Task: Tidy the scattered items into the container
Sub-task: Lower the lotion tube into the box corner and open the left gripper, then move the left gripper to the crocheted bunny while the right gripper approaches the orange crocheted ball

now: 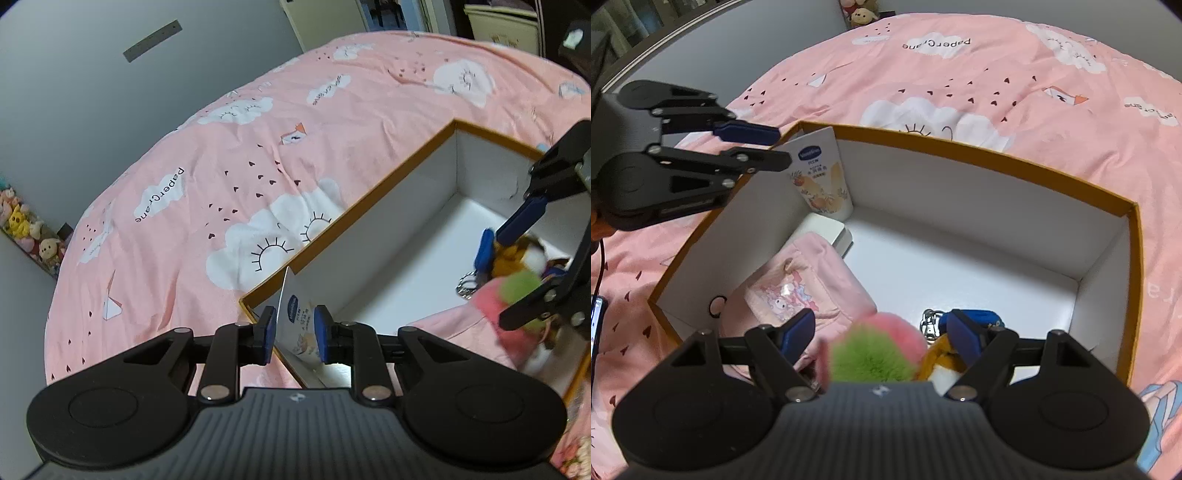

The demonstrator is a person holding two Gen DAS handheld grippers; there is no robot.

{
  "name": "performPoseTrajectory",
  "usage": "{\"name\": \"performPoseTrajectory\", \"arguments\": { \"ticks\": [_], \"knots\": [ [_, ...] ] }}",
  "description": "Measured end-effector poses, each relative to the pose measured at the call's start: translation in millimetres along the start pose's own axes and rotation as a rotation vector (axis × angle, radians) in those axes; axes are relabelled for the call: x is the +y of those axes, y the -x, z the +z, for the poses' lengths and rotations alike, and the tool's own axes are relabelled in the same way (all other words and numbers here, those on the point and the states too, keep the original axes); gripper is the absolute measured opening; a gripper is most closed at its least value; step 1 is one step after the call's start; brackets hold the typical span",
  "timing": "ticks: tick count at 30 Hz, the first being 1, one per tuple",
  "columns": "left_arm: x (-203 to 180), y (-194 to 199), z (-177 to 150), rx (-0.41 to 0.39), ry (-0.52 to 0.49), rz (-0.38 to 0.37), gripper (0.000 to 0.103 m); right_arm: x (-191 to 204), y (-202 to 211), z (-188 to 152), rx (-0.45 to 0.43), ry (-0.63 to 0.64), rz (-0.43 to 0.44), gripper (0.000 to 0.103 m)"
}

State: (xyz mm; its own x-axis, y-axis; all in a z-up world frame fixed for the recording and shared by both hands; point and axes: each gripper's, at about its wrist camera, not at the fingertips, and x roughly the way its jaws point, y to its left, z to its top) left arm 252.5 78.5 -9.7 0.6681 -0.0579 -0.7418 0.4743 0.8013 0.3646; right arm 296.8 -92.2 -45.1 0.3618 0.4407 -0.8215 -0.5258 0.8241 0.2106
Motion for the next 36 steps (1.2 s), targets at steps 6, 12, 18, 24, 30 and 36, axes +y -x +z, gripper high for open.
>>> {"name": "performPoseTrajectory", "arguments": {
  "ticks": [6,12,18,24,30,36],
  "knots": [
    [-1.8,25.9,2.5,0.000,0.075,-0.005,0.026,4.9,10.5,0.1,-0.010,-0.016,-0.014,0.080],
    [-6.9,55.6,2.7,-0.004,0.171,-0.004,0.028,12.4,32.5,-4.9,-0.059,-0.021,-0.038,0.080],
    [-19.4,87.2,-2.7,-0.019,0.276,-0.042,0.031,24.3,62.4,-14.0,-0.161,-0.020,-0.083,0.080],
    [-41.3,119.2,-17.4,-0.065,0.338,-0.123,0.032,37.8,97.1,-42.8,-0.321,-0.024,-0.096,0.080],
    [-63.7,138.7,-44.3,-0.101,0.394,-0.198,0.032,52.6,121.5,-87.9,-0.421,-0.029,-0.095,0.073],
    [-89.3,134.3,-78.8,-0.038,0.453,-0.292,0.032,63.6,119.2,-138.8,-0.359,-0.043,-0.096,0.066]
  ]
}}
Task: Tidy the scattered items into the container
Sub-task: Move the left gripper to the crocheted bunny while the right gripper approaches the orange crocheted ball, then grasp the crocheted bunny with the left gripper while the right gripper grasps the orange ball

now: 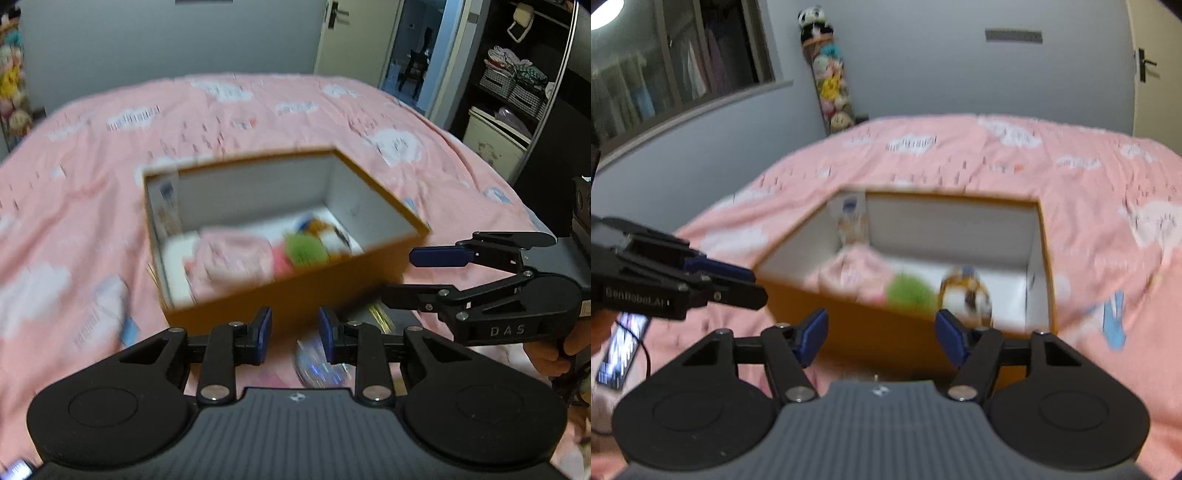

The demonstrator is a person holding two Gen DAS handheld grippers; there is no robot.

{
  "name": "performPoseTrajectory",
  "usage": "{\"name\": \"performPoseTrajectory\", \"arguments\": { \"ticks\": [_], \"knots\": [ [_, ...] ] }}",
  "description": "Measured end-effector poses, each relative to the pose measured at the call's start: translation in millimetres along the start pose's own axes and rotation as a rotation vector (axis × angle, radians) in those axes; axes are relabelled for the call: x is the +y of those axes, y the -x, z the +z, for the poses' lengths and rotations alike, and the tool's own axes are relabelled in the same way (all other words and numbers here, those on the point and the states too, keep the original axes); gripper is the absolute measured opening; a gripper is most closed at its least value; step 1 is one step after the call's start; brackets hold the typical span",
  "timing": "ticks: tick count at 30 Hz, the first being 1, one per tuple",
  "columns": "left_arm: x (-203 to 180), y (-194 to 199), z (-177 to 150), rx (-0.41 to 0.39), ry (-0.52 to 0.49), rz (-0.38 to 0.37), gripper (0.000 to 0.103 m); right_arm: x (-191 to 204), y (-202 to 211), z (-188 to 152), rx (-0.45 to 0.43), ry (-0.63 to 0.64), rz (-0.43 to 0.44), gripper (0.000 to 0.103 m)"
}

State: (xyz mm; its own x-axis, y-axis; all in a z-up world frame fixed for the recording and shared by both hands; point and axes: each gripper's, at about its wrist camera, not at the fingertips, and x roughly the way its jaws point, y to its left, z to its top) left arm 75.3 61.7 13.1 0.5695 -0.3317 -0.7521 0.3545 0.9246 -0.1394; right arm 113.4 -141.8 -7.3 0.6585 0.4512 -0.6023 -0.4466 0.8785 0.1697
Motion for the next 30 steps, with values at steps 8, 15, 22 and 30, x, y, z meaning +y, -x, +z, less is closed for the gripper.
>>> {"name": "performPoseTrajectory", "arguments": {
  "ticks": [8,15,22,30],
  "knots": [
    [-14.7,-14.6,-49.6,0.130,-0.002,-0.033,0.032,3.6,3.4,-60.0,0.193,-0.059,0.004,0.059],
    [-24.5,-24.1,-76.7,0.228,-0.080,0.001,0.055,2.6,4.5,-93.4,0.298,-0.116,-0.008,0.061],
    [-27.4,-37.1,-102.1,0.311,-0.115,0.062,0.058,5.4,-2.2,-112.3,0.398,-0.158,0.020,0.064],
    [-22.3,-50.2,-110.9,0.288,-0.130,0.100,0.069,12.0,-14.5,-115.1,0.473,-0.135,0.059,0.069]
  ]
}}
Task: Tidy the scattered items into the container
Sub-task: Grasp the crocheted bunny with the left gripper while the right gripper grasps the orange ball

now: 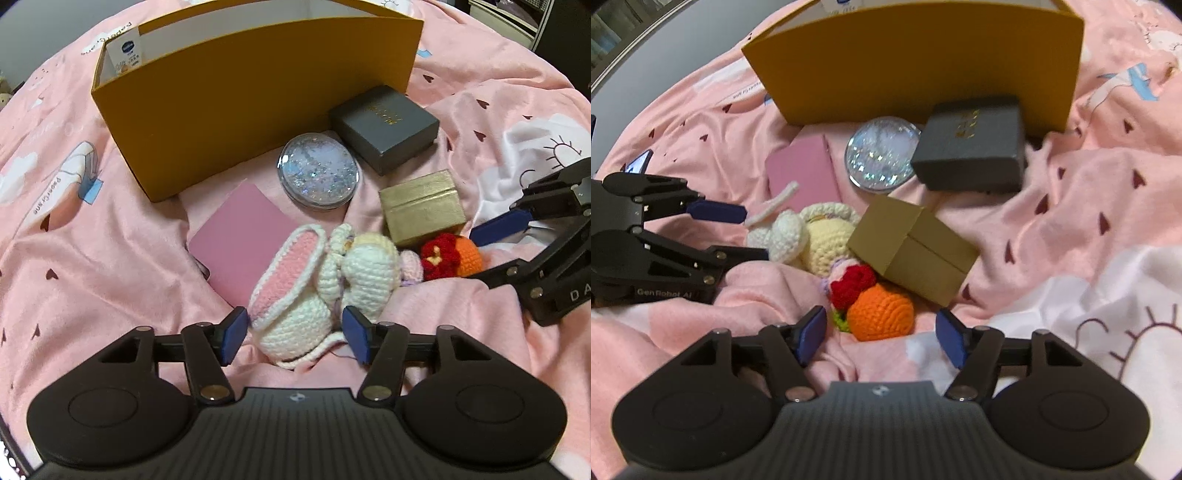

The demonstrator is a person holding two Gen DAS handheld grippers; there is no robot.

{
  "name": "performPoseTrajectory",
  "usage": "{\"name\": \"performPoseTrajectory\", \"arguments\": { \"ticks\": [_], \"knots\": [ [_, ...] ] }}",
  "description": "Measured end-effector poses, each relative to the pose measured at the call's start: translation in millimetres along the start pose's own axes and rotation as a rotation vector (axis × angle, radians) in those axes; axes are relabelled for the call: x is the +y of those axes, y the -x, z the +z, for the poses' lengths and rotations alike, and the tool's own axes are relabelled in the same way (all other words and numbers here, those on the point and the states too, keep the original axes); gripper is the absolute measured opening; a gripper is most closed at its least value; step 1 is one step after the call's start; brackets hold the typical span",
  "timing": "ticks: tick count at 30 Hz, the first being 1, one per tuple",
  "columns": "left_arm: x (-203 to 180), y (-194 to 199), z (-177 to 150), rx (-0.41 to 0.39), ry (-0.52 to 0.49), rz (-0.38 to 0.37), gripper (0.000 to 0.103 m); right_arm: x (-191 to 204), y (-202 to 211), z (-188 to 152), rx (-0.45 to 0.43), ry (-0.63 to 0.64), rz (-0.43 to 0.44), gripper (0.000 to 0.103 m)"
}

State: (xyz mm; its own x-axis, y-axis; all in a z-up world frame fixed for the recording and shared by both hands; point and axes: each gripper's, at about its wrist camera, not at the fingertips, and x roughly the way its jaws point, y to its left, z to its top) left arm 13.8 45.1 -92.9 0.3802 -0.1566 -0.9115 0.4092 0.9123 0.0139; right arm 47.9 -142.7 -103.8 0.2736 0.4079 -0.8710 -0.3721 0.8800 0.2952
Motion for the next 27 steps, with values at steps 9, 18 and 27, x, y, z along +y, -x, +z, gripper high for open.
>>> {"name": "performPoseTrajectory", "arguments": {
  "ticks": [9,18,27],
  "knots": [
    [4.4,-5.0,-1.9,-0.011,-0.012,-0.034,0.072,-5.7,-15.1,6.5,0.039,-0.041,0.072,0.066],
    [25.5,-17.7,-0.4,0.062,0.128,-0.106,0.065,-4.1,-9.0,5.7,0.005,-0.049,0.082,0.051],
    [13.0,-3.2,3.6,-0.019,0.100,-0.049,0.044,5.5,22.8,9.1,-0.086,0.014,0.076,0.051]
  ]
}}
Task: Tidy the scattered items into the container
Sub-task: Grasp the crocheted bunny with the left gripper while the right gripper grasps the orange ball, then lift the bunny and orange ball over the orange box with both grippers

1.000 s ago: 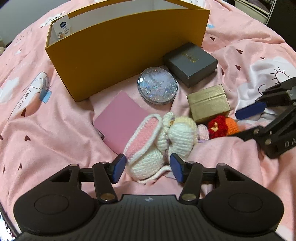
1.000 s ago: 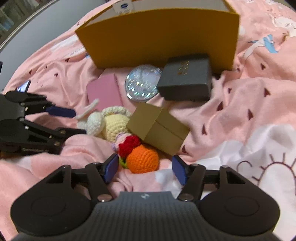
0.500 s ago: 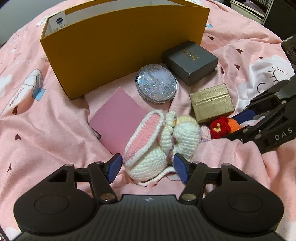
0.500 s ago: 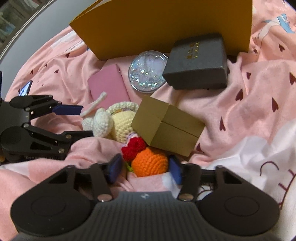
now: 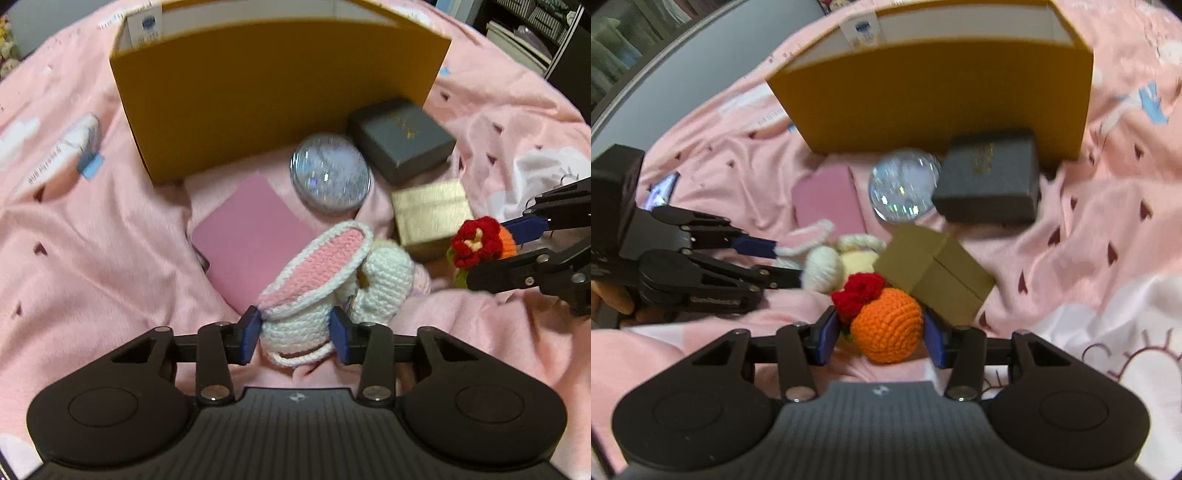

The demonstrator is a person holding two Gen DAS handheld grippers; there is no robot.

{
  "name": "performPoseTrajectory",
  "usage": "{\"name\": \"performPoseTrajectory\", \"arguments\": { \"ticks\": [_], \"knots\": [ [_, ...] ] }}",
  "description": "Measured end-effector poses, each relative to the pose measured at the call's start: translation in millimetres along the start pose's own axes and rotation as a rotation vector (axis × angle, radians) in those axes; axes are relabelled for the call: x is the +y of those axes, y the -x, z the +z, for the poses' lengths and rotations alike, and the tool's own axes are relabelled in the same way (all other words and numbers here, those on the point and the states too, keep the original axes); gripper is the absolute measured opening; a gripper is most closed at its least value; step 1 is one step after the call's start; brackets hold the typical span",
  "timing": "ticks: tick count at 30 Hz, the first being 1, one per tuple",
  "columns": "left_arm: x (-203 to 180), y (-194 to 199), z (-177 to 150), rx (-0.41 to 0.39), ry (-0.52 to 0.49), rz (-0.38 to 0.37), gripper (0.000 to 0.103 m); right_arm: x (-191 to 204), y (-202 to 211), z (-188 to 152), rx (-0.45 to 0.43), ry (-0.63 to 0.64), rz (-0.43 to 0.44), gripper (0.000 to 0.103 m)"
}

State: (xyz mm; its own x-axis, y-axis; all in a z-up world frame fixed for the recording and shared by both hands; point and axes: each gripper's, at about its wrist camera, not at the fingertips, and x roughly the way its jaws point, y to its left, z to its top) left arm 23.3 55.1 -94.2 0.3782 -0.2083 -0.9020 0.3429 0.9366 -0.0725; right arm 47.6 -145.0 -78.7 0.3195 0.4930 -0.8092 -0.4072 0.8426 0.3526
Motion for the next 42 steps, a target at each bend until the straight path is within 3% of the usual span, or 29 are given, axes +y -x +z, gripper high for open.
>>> {"name": "performPoseTrajectory", "arguments": {
  "ticks": [7,9,10,13,17,19,21,24,27,33,36,42],
  "knots": [
    [-5.0,18.4,17.6,-0.130,0.029,-0.001,0.032,9.6,34.0,18.4,-0.141,0.065,-0.043,0.051],
    [-6.1,23.5,24.2,-0.178,0.043,0.003,0.012,7.4,35.2,24.9,-0.165,0.074,-0.089,0.051],
    [-7.5,24.7,29.1,-0.198,0.050,0.000,0.006,4.9,33.9,27.6,-0.167,0.068,-0.111,0.051],
    [-11.1,20.3,40.4,-0.205,0.056,-0.030,0.006,-1.8,26.7,33.5,-0.169,0.050,-0.162,0.051],
    [-15.7,21.5,41.2,-0.189,0.060,0.013,0.007,-5.3,16.0,33.2,-0.157,0.056,-0.210,0.051],
    [-8.9,30.6,42.0,-0.173,0.126,0.019,0.016,-8.5,13.0,32.6,-0.150,0.056,-0.223,0.051],
    [2.0,36.8,41.8,-0.147,0.216,0.002,0.034,-12.3,10.3,35.1,-0.141,0.040,-0.228,0.051],
    [20.6,43.9,35.9,-0.104,0.359,-0.006,0.052,-13.4,13.1,39.0,-0.154,0.033,-0.230,0.051],
    [28.8,42.6,28.2,-0.060,0.447,-0.011,0.056,-10.0,13.1,37.7,-0.171,0.037,-0.231,0.052],
    [34.8,23.6,17.0,0.037,0.578,-0.111,0.063,-11.2,6.4,25.7,-0.168,0.010,-0.235,0.052],
    [34.7,11.5,14.1,0.063,0.627,-0.111,0.064,-12.7,6.4,22.6,-0.173,0.002,-0.235,0.052],
    [42.1,-8.6,8.7,0.079,0.765,-0.199,0.065,-12.4,3.7,21.7,-0.170,0.016,-0.230,0.052]
  ]
}}
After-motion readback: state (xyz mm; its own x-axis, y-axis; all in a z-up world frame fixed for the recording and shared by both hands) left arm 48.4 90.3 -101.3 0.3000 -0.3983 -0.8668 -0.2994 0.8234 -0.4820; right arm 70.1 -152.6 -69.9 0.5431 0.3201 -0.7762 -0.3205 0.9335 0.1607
